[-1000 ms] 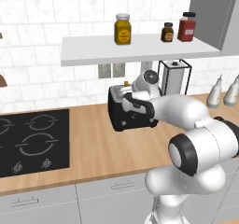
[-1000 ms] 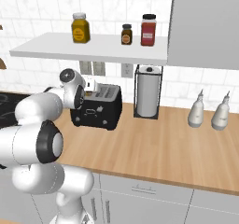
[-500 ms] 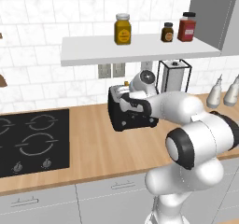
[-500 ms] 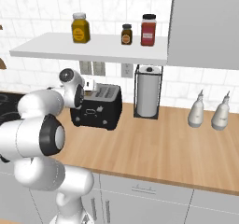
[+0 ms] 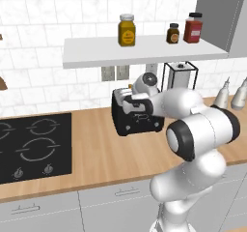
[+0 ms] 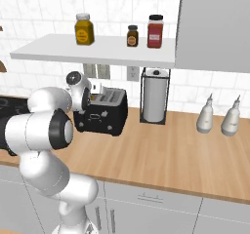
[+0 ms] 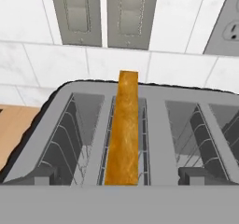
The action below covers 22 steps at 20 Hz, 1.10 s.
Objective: Start the toaster. Once the lever pops up, take the bread to the plate on the dining counter.
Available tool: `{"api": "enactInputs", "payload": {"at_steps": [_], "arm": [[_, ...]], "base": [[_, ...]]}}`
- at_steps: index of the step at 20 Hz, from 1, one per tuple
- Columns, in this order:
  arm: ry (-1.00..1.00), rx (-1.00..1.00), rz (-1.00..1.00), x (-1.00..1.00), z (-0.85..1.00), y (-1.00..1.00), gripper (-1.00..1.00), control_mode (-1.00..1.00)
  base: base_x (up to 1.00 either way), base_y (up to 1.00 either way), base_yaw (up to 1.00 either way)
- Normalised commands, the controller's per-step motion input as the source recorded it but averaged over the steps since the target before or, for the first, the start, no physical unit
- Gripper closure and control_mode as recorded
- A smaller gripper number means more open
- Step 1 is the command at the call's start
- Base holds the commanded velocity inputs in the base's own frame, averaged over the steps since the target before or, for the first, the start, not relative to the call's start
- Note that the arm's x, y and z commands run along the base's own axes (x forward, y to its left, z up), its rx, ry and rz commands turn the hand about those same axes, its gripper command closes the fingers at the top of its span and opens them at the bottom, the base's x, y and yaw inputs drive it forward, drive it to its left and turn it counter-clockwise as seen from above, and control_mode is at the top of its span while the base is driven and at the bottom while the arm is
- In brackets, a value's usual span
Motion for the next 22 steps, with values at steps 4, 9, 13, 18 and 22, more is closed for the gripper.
{"api": "enactInputs", "payload": {"at_steps": [4,9,13,18,22], "arm": [[0.0,0.0,0.0,0.21,-0.12,0.0,-1.0,-1.0],[0.0,0.0,0.0,0.2,-0.16,0.0,-1.0,-1.0],[0.0,0.0,0.0,0.14,-0.11,0.0,-1.0,-1.0],[0.0,0.0,0.0,0.0,-0.01,0.0,1.0,-1.0],[0.0,0.0,0.0,0.0,0.0,0.0,1.0,-1.0]], "base": [[0.0,0.0,0.0],[0.0,0.0,0.0],[0.0,0.0,0.0],[0.0,0.0,0.0],[0.0,0.0,0.0]]}}
